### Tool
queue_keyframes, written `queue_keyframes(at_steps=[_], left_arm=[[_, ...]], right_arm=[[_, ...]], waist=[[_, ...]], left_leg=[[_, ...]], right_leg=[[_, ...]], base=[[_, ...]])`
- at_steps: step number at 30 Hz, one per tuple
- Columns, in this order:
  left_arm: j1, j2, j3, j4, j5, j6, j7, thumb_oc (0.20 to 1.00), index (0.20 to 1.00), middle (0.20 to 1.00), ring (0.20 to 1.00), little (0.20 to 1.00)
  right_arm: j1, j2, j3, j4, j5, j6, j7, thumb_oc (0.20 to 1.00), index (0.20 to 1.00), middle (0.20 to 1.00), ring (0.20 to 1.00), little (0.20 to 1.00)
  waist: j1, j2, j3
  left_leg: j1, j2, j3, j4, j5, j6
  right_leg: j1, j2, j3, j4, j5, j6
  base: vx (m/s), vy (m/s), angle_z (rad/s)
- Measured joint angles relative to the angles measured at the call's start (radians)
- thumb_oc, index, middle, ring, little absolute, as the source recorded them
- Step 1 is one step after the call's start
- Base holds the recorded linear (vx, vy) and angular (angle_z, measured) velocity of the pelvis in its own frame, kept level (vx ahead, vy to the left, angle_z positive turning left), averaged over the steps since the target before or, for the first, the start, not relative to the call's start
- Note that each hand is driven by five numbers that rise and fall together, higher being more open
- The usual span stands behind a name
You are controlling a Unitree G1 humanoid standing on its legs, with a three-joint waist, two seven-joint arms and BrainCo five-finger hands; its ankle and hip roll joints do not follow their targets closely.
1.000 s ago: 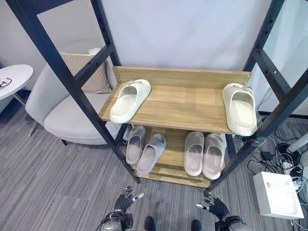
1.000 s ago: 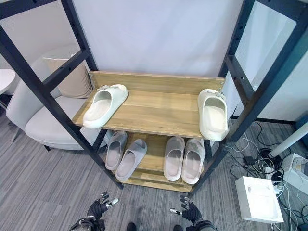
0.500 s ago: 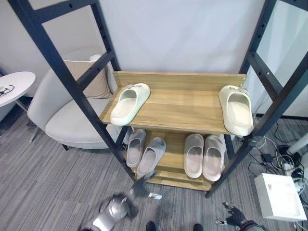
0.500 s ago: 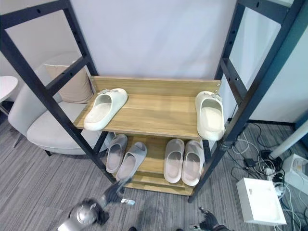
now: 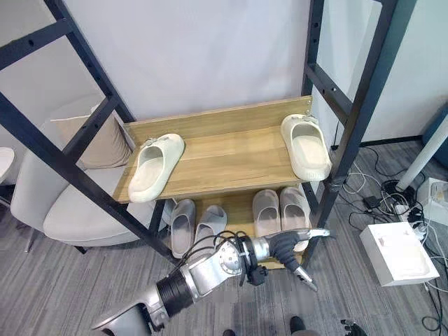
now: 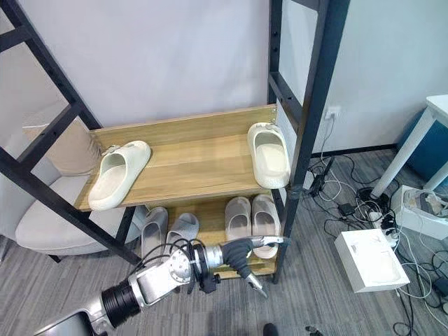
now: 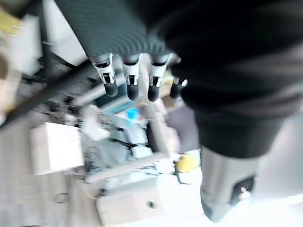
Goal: Arrange the slippers neatly on the shoe rack.
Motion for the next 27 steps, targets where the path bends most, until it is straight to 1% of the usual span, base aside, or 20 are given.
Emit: queue_keyframes(at_steps=[2,5,9,10,14,15,16,17,18,19,20,21,22,24,25,26,27], left_arm=[[0.000,0.044,0.007,-0.118,-0.071,0.005,-0.007,1.000,1.000,1.000,1.000,1.000],[0.002,0.064,0.048,-0.180,-0.154,0.009,-0.009,1.000,1.000,1.000,1.000,1.000],[0.006,0.072,0.197,-0.246,-0.242,0.006,0.021,1.000,1.000,1.000,1.000,1.000],[0.008,0.072,0.215,-0.256,-0.264,0.005,0.030,1.000,1.000,1.000,1.000,1.000],[-0.040,0.073,0.310,-0.273,-0.259,-0.014,0.121,1.000,1.000,1.000,1.000,1.000],[-0.071,0.071,0.352,-0.270,-0.254,-0.023,0.164,1.000,1.000,1.000,1.000,1.000],[-0.090,0.073,0.373,-0.263,-0.241,-0.035,0.192,1.000,1.000,1.000,1.000,1.000],[-0.117,0.073,0.408,-0.248,-0.213,-0.044,0.221,1.000,1.000,1.000,1.000,1.000],[-0.143,0.071,0.453,-0.218,-0.176,-0.062,0.263,1.000,1.000,1.000,1.000,1.000],[-0.158,0.069,0.480,-0.200,-0.169,-0.066,0.292,1.000,1.000,1.000,1.000,1.000],[-0.162,0.069,0.490,-0.191,-0.164,-0.072,0.308,1.000,1.000,1.000,1.000,1.000],[-0.169,0.073,0.505,-0.161,-0.116,-0.085,0.338,1.000,1.000,1.000,1.000,1.000],[-0.203,0.111,0.511,-0.096,-0.019,-0.085,0.385,1.000,1.000,1.000,1.000,1.000],[-0.228,0.147,0.510,-0.050,0.053,-0.083,0.418,1.000,1.000,1.000,1.000,1.000],[-0.255,0.200,0.509,-0.009,0.139,-0.072,0.457,1.000,1.000,1.000,1.000,1.000],[-0.262,0.214,0.510,0.001,0.174,-0.072,0.474,1.000,1.000,1.000,1.000,1.000],[-0.286,0.273,0.498,0.037,0.269,-0.068,0.496,1.000,1.000,1.000,1.000,1.000]], right_arm=[[-0.005,0.000,-0.001,0.000,0.001,0.000,0.001,1.000,1.000,1.000,1.000,1.000],[-0.005,0.004,-0.001,-0.002,0.001,0.000,0.002,1.000,1.000,1.000,1.000,1.000],[-0.003,0.004,-0.001,-0.003,0.002,-0.001,0.004,1.000,1.000,1.000,1.000,1.000],[-0.003,0.005,-0.002,-0.002,0.003,-0.002,0.003,1.000,1.000,1.000,1.000,1.000],[-0.014,0.010,-0.001,0.001,0.021,0.000,0.004,1.000,1.000,1.000,1.000,1.000],[-0.016,0.012,-0.001,0.000,0.025,0.000,0.003,1.000,1.000,1.000,1.000,1.000],[-0.017,0.012,-0.001,0.000,0.032,0.000,0.003,1.000,1.000,1.000,1.000,1.000],[-0.017,0.014,-0.002,0.000,0.040,0.000,0.003,1.000,1.000,1.000,1.000,1.000],[-0.018,0.013,-0.001,-0.001,0.041,0.000,0.002,1.000,1.000,1.000,1.000,1.000],[-0.021,0.013,-0.002,-0.001,0.042,0.000,0.002,1.000,1.000,1.000,1.000,1.000],[-0.018,0.012,-0.002,-0.001,0.043,0.000,0.002,1.000,1.000,1.000,1.000,1.000],[-0.015,0.012,-0.002,-0.001,0.050,0.000,0.002,1.000,1.000,1.000,1.000,1.000],[-0.015,0.013,-0.001,0.000,0.059,0.000,0.002,1.000,1.000,1.000,1.000,1.000],[-0.014,0.013,-0.001,0.000,0.059,0.000,0.002,1.000,1.000,1.000,1.000,1.000],[-0.017,0.014,-0.002,-0.002,0.059,-0.001,0.002,1.000,1.000,1.000,1.000,1.000],[-0.012,0.013,-0.002,0.002,0.060,-0.001,0.001,1.000,1.000,1.000,1.000,1.000],[-0.016,0.013,-0.001,0.008,0.060,-0.002,0.003,1.000,1.000,1.000,1.000,1.000]], waist=[[0.002,0.001,0.003],[0.003,-0.001,0.005],[0.006,-0.003,0.006],[0.006,-0.003,0.006],[0.006,-0.007,0.014],[0.006,-0.009,0.021],[0.006,-0.008,0.021],[0.005,-0.004,0.019],[0.005,-0.006,0.020],[0.005,-0.004,0.019],[0.004,-0.003,0.018],[0.003,0.000,0.016],[0.002,0.005,0.014],[0.001,0.006,0.013],[0.001,0.005,0.014],[0.001,0.005,0.014],[0.000,0.005,0.014]], left_leg=[[-0.001,0.000,0.000,0.000,0.000,0.000],[-0.001,-0.001,0.000,0.000,-0.001,0.002],[0.001,-0.001,0.000,0.000,0.000,0.003],[0.002,-0.001,0.000,0.000,0.000,0.003],[0.010,-0.001,0.000,0.002,0.000,0.003],[0.016,-0.001,-0.001,0.000,-0.001,0.001],[0.016,-0.001,-0.001,0.000,-0.004,0.000],[0.016,-0.001,-0.001,0.001,-0.005,-0.002],[0.017,-0.001,-0.001,0.000,-0.005,-0.002],[0.017,-0.001,-0.001,0.001,-0.004,-0.001],[0.017,-0.001,-0.001,0.000,-0.003,0.001],[0.018,0.000,0.000,0.001,-0.001,0.003],[0.018,0.001,0.000,0.001,-0.001,0.003],[0.019,0.002,0.001,0.001,-0.001,0.003],[0.018,0.003,0.001,0.004,-0.001,0.003],[0.019,0.003,0.001,0.002,0.000,0.002],[0.020,0.004,0.002,0.006,0.000,0.001]], right_leg=[[-0.001,0.000,0.000,0.000,-0.001,-0.001],[0.000,-0.001,-0.001,0.000,-0.002,0.000],[0.002,-0.001,-0.003,0.000,-0.003,0.000],[0.003,-0.001,-0.003,0.000,-0.003,0.000],[0.011,-0.001,-0.003,0.000,-0.003,0.000],[0.018,-0.001,-0.003,0.000,-0.004,0.000],[0.019,-0.001,-0.004,0.000,-0.004,0.000],[0.019,-0.001,-0.004,0.000,-0.004,0.000],[0.019,-0.001,-0.003,0.000,-0.004,0.000],[0.019,-0.001,-0.003,0.000,-0.004,0.000],[0.019,0.000,-0.003,0.000,-0.004,0.000],[0.019,0.000,-0.003,0.000,-0.004,0.000],[0.019,0.001,-0.002,0.000,-0.004,-0.001],[0.020,0.002,-0.002,0.000,-0.004,-0.001],[0.018,0.003,-0.001,0.000,-0.003,-0.001],[0.020,0.003,-0.001,0.000,-0.003,-0.001],[0.020,0.004,-0.001,0.000,-0.002,-0.003]], base=[[0.00,0.000,0.00],[0.00,0.000,0.00],[0.02,-0.023,0.00],[0.04,-0.034,0.00],[0.01,-0.023,0.00],[0.01,-0.034,0.01],[0.01,-0.034,0.01],[0.00,0.000,0.00],[0.00,0.000,0.00],[0.00,0.000,0.00],[0.00,0.000,0.00],[0.01,-0.032,-0.02],[0.00,0.000,0.00],[0.00,0.000,0.00],[0.00,0.000,0.00],[0.00,0.000,0.00],[0.00,0.000,0.00]])
